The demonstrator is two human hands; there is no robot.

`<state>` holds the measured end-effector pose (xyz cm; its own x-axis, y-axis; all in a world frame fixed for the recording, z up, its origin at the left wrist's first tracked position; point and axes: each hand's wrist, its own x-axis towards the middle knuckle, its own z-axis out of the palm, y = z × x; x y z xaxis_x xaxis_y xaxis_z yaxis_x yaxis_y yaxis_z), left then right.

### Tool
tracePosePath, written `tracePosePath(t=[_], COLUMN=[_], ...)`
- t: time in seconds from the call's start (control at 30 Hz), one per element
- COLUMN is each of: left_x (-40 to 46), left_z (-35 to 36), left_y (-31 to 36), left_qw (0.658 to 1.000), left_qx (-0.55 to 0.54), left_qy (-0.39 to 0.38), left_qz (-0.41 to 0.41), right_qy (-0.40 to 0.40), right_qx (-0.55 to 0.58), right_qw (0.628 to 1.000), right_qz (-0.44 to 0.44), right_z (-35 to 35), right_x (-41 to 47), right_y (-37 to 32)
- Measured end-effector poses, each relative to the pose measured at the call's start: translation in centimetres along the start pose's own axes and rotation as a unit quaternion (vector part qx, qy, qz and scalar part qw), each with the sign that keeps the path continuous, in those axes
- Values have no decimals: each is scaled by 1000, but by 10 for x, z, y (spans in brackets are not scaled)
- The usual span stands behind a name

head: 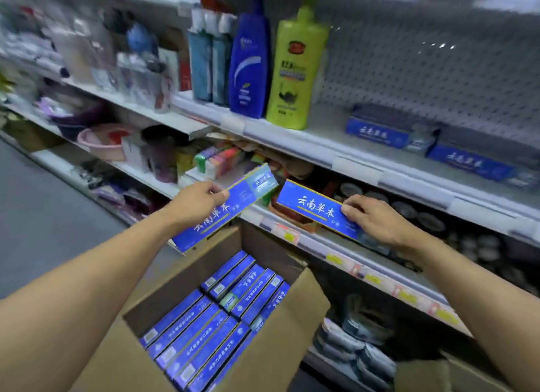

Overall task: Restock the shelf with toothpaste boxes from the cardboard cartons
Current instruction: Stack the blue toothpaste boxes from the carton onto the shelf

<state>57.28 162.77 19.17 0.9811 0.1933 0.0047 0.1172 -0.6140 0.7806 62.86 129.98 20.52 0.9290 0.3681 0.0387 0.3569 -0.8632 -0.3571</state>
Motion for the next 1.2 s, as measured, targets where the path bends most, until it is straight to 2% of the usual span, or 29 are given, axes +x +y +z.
tracePosePath(t=[0.37, 0.67, 0.93, 1.07, 1.2], left_x=[41, 105, 181, 204, 219], left_z=[39, 101, 160, 182, 196], left_y=[122, 211, 271, 278, 276], left_qw=[986, 952, 921, 918, 899], left_qx=[54, 117, 245, 246, 299], left_qy=[-50, -69, -83, -113, -97], left_qz=[150, 272, 290, 289, 306], right_qy=[109, 166, 148, 129, 108], right_qx=[-25, -61, -101, -116, -150], right_qw=[986, 962, 956, 959, 964], right_qz=[122, 207, 234, 223, 193], right_z=[-97, -162, -192, -193, -190], right_x=[-64, -67, -24, -6, 3], right_y=[66, 149, 218, 238, 243])
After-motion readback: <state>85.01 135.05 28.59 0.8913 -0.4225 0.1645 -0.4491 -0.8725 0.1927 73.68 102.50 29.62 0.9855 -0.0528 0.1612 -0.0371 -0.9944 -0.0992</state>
